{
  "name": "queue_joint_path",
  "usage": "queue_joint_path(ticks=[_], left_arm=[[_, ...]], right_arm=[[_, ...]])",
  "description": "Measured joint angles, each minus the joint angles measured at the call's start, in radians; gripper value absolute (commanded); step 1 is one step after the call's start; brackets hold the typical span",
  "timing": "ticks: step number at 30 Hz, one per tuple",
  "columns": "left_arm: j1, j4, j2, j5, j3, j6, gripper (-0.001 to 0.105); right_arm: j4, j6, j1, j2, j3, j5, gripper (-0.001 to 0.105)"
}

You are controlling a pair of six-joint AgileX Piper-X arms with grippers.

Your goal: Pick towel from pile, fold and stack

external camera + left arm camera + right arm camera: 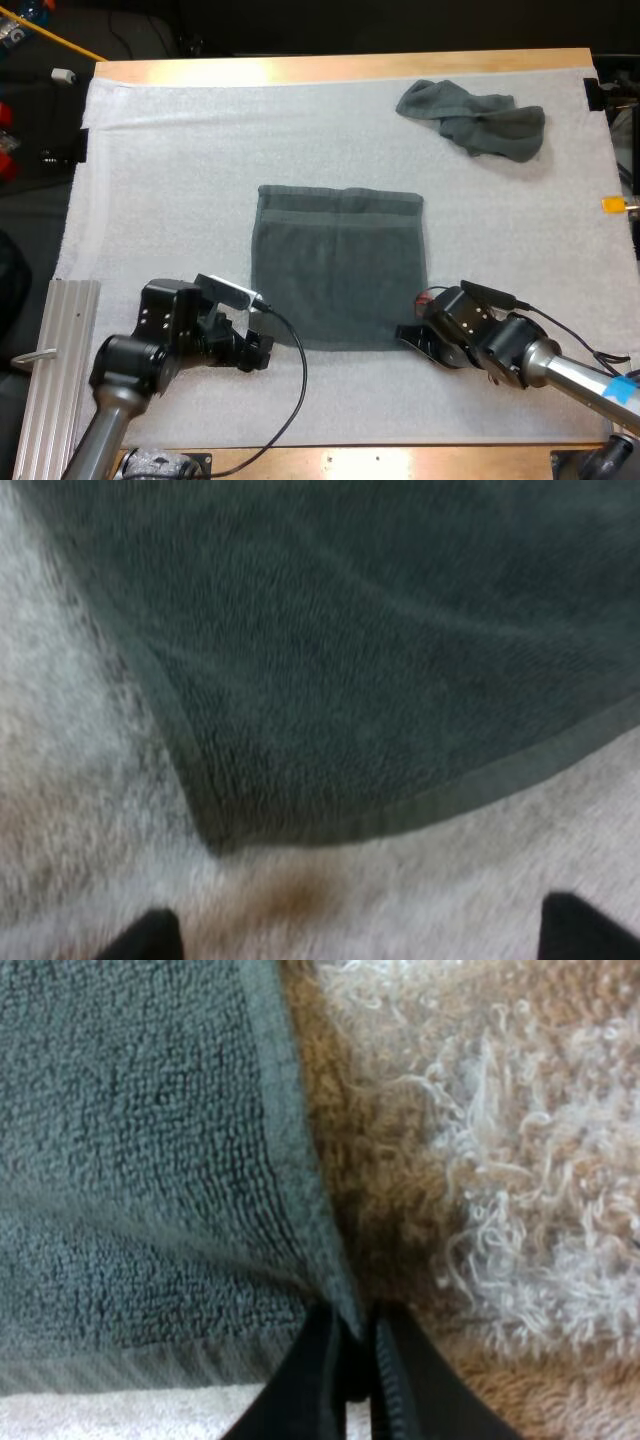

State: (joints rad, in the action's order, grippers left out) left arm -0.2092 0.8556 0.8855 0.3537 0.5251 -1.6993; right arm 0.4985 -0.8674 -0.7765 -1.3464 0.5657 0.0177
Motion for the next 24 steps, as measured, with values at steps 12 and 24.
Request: queue_joint_path(ticks=[12, 24], left_arm=[[0.0, -0.202, 0.351, -0.003, 0.0, -0.007, 0.068], [0.001, -0.302, 0.466, 0.084, 0.003, -0.024, 0.029]], right_arm=[[0.0, 0.0, 0.0, 0.0, 0.0, 0.0, 0.0], [0.0, 0.0, 0.0, 0.0, 0.0, 0.0, 0.0]])
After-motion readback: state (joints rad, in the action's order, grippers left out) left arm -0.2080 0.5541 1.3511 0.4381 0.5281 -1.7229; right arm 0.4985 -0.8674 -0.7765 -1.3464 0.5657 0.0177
